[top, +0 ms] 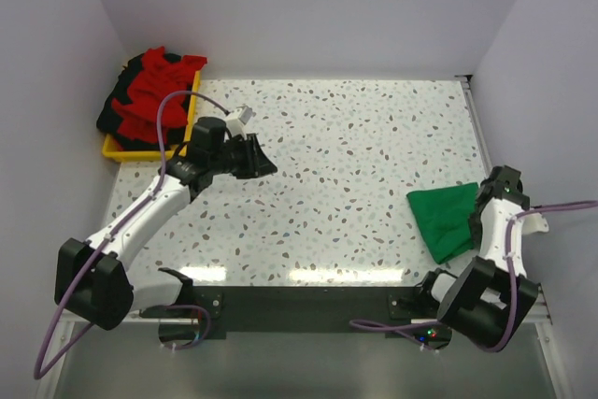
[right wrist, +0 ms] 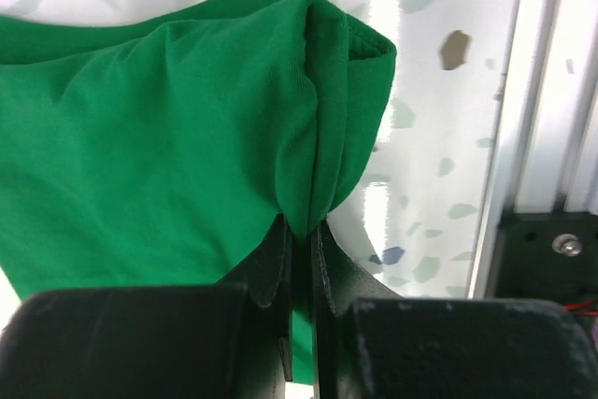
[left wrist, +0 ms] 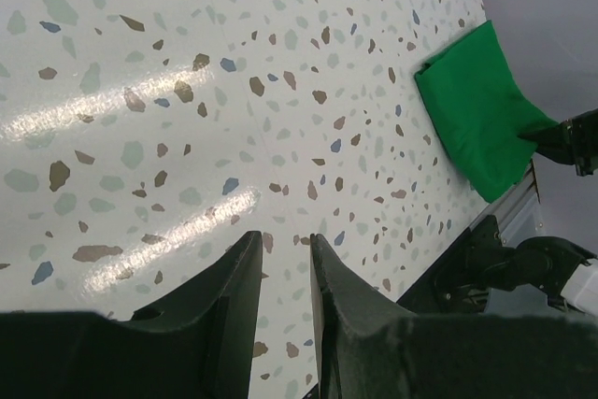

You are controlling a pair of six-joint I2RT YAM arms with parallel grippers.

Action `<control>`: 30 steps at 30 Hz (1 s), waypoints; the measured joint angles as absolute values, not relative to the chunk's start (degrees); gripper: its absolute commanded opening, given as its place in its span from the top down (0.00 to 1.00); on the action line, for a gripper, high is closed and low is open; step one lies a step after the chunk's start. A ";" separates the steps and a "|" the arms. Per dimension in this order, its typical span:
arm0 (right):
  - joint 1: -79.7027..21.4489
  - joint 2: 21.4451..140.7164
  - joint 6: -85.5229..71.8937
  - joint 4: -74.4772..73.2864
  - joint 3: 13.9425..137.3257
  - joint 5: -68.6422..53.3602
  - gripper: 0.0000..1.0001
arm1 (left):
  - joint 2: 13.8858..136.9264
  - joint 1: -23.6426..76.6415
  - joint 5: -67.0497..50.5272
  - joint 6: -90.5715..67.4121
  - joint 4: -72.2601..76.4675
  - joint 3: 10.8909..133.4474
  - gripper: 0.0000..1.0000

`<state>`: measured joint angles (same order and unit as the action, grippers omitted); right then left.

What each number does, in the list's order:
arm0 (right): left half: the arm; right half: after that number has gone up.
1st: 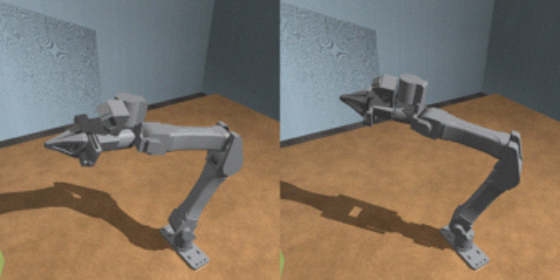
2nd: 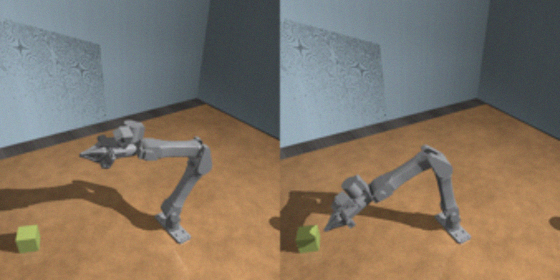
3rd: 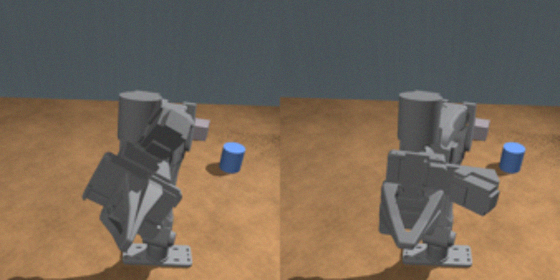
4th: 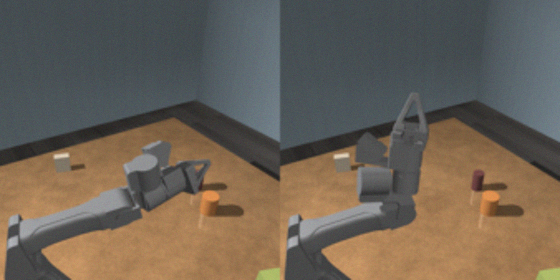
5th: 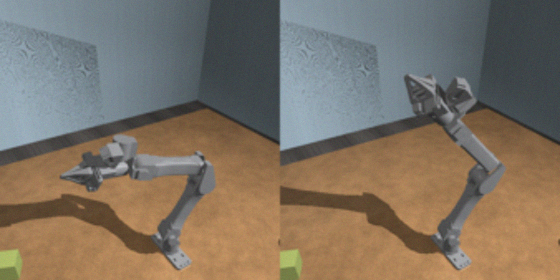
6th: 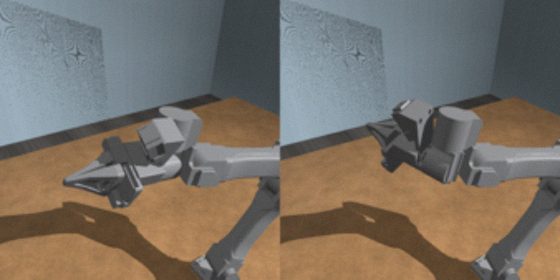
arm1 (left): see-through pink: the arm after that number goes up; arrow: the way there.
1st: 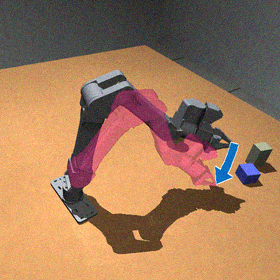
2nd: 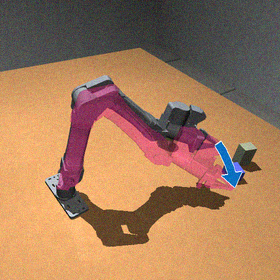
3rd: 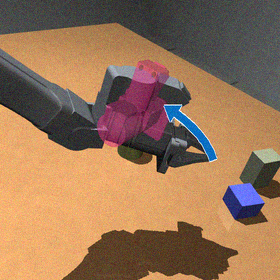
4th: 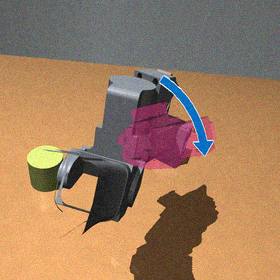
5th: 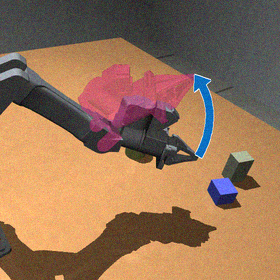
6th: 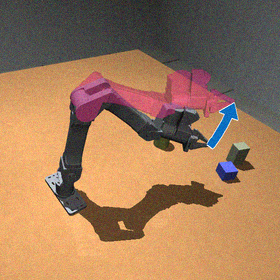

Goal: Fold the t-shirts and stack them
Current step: Neatly place the folded tshirt to the corner, then reset both grippers

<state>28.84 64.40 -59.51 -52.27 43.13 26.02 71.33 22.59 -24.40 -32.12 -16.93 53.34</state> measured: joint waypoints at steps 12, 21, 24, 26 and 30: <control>33.45 57.14 -55.44 -56.03 41.15 25.87 0.01 | 70.41 22.59 -24.88 -32.12 -16.53 52.23 0.68; 33.45 58.41 -48.69 -55.53 46.76 19.77 0.01 | 69.10 22.59 -24.86 -32.12 -16.40 51.83 0.67; 32.99 57.36 -45.50 -51.27 46.72 12.60 0.01 | 68.86 22.59 -24.86 -32.12 -16.40 51.83 0.67; 31.20 56.60 -44.38 -48.21 46.61 8.78 0.01 | 68.66 22.59 -24.82 -32.12 -16.40 51.83 0.66; 16.91 58.13 -44.34 -45.10 47.97 9.67 0.01 | 67.90 22.59 -24.10 -31.88 -16.56 51.77 0.64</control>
